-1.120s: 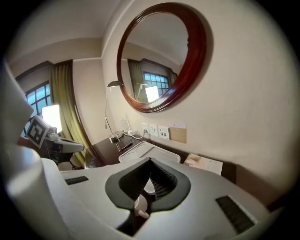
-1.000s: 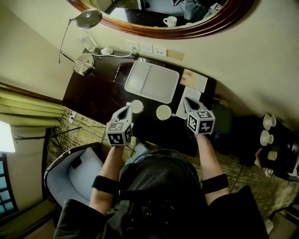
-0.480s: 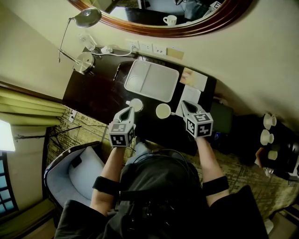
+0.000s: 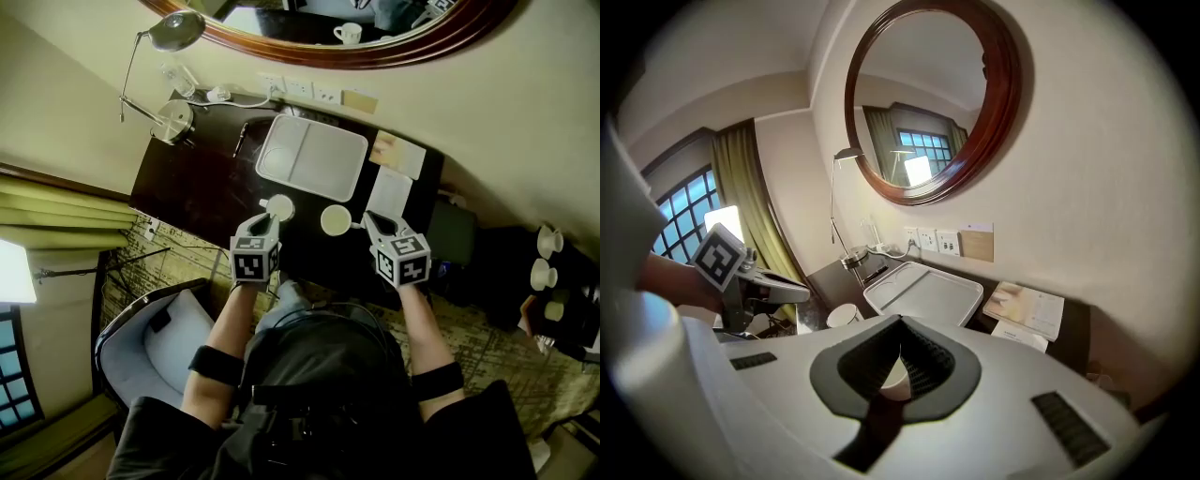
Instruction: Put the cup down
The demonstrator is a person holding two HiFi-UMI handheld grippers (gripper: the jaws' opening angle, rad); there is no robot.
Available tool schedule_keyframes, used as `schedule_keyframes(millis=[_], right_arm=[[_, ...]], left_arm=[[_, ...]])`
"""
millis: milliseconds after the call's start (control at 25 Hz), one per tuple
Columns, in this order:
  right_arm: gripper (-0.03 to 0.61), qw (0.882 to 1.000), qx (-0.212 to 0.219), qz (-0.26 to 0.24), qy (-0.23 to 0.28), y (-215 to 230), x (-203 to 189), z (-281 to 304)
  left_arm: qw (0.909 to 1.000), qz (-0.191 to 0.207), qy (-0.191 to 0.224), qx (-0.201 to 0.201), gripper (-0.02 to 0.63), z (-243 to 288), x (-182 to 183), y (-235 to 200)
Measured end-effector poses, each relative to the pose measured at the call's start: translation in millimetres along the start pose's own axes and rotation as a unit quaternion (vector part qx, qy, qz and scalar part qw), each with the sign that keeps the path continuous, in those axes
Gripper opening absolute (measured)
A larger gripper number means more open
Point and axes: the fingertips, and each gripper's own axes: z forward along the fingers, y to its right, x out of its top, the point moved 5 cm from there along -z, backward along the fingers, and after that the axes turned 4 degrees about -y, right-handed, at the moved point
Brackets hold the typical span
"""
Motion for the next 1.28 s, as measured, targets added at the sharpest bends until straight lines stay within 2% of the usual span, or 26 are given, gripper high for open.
schedule_keyframes(millis=[80,160,240,440,640,920,1080,1280], right_arm=[[0.011,1.000,0.004,-0.003,-0.008,-4.1,-3.6,1.3],[0.011,1.000,0.006,-0.008,-0.018,-6.8,-8.2,4.1],[0.011,0.999,0.008,-0.018,-0.026,-12.1,-8.1,6.5],[0.011,0.998,0.019,-0.029,-0.050,-25.5,-12.4,17.1],[0.011,0.994,0.045,-0.060,-0.075,-53.5,-13.0,32.6],[0.011,0.991,0.062,-0.079,-0.085,-72.2,-9.6,45.7],[0.011,0.991,0.061,-0.068,-0.098,-71.0,-20.6,50.2],[0.011,0.991,0.061,-0.061,-0.098,-74.7,-22.6,52.8]], left_arm=[[0.9999,0.004,-0.017,0.002,0.111,6.8,-0.2,-3.7],[0.9994,0.017,-0.027,0.015,0.226,13.0,3.5,-11.4],[0.9988,0.026,-0.039,0.013,0.294,21.4,7.0,-14.9],[0.9940,0.032,-0.104,0.009,0.439,46.5,3.0,-24.7],[0.9890,0.041,-0.141,-0.016,0.453,66.1,3.0,-18.8],[0.9799,0.053,-0.192,0.006,0.453,91.1,-11.7,-26.3],[0.9734,0.060,-0.221,0.007,0.453,102.5,-22.1,-28.2],[0.9697,0.107,-0.217,0.037,0.453,113.4,-20.9,-33.5]])
